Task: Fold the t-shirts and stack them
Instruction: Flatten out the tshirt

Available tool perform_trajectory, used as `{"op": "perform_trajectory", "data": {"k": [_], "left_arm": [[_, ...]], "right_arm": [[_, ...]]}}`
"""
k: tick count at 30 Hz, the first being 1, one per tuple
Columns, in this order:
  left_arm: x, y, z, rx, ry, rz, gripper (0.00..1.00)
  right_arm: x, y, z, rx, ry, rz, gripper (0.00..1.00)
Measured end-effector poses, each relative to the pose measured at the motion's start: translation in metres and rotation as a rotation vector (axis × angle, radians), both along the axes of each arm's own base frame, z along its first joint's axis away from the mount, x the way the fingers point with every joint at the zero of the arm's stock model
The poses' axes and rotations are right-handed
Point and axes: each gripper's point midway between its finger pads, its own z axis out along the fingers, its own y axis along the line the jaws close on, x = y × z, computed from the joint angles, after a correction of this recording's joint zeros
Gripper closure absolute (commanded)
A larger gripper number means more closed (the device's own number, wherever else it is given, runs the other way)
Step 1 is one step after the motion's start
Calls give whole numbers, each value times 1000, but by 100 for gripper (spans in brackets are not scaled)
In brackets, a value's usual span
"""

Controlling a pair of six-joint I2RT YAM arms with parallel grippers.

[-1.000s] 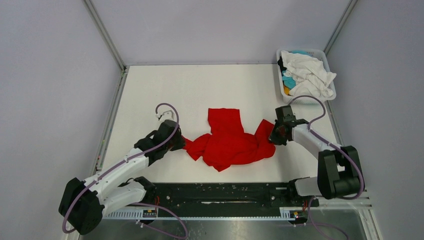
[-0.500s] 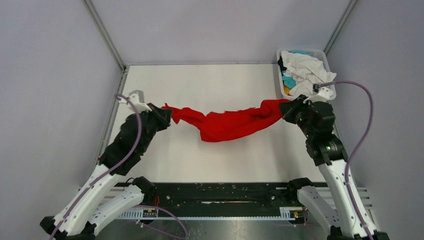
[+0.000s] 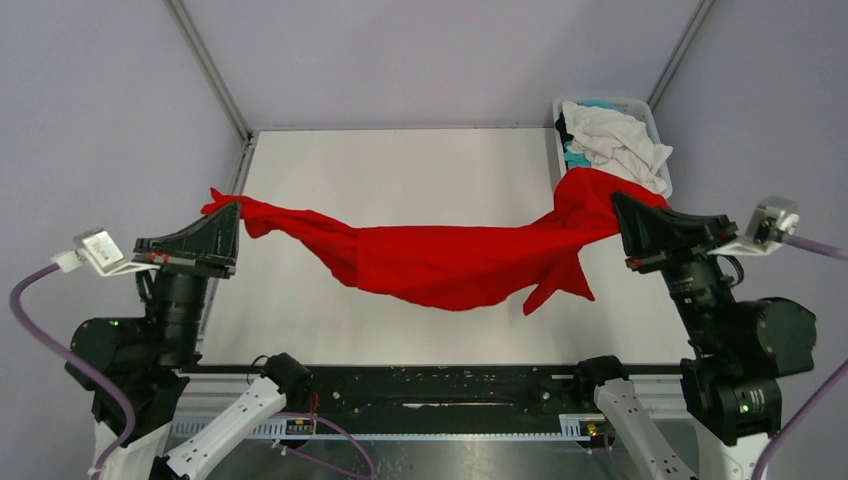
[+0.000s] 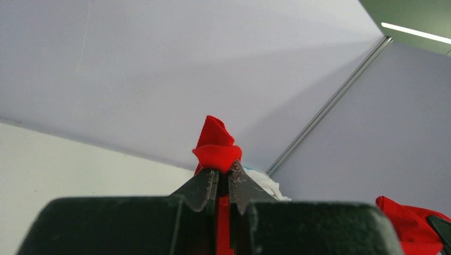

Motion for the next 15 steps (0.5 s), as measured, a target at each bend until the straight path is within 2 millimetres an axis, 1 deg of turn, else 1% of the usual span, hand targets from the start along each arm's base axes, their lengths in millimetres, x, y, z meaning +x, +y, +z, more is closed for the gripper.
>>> {"op": "perform_trajectory", "data": {"k": [1,3,5,7,10,11,14,15], "left_arm": [[-4,3,3,-7,-12,1,100],[-13,9,6,-22,-33,1,100],[-19,14,6,-36,-44,3,100],[-25,20,5,-54,-48,10,100],[-24,28,-2,-79,-22,47,100],[-21,31,-6,-89,-5,68,100],[-3,38,-19,-98,72,159,100],[9,38,-25,-93,109,202,100]], "right_arm": [[-9,-1,7,3,-24,5,100],[-22,-2,15,7,-55,14,100],[-33,-2,16,11,-72,24,100],[-38,-3,12,16,-59,28,100],[-35,-2,1,27,-11,35,100],[-31,0,-6,32,17,39,100],[-15,3,-34,43,120,39,100],[-7,4,-47,49,167,37,100]]}}
